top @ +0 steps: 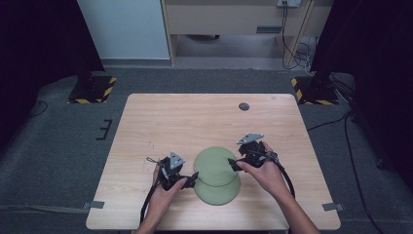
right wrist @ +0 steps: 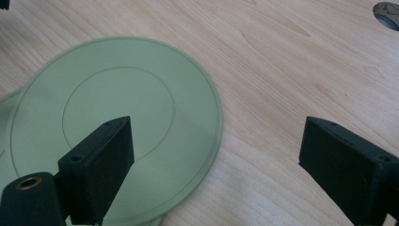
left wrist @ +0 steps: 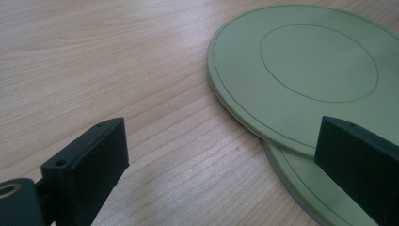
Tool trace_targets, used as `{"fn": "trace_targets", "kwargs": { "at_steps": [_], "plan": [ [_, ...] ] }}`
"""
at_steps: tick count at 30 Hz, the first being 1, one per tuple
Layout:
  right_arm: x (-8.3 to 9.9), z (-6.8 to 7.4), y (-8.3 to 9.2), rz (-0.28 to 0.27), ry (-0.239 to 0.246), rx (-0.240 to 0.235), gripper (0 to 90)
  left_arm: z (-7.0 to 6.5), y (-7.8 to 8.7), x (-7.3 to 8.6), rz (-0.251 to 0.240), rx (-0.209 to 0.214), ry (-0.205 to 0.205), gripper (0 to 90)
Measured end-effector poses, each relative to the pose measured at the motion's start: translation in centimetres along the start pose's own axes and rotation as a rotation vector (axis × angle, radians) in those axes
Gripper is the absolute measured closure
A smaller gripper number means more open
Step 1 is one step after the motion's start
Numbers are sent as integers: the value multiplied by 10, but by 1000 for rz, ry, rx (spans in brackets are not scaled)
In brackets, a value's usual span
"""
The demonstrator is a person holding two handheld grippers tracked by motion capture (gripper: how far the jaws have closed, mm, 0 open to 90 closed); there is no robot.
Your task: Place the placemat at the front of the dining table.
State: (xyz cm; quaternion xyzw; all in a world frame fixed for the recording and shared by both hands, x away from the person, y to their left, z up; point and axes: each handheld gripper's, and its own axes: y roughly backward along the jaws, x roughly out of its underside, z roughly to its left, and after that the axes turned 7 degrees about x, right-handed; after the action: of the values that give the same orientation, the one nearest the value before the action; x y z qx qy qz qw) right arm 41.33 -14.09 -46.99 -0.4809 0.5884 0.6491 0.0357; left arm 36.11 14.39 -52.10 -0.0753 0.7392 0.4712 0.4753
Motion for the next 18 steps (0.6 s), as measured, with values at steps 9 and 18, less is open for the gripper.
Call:
{"fn": "trace_targets", "kwargs": {
  "at_steps": [9,18],
  "plan": [
    [-9,-3,-14,28,-41,-42,190,-2,-2,0,12,-3,-7,27],
    [-16,-4,-24,62,-55,-81,228,-5,-5,1,33,-4,-17,27]
  ]
}}
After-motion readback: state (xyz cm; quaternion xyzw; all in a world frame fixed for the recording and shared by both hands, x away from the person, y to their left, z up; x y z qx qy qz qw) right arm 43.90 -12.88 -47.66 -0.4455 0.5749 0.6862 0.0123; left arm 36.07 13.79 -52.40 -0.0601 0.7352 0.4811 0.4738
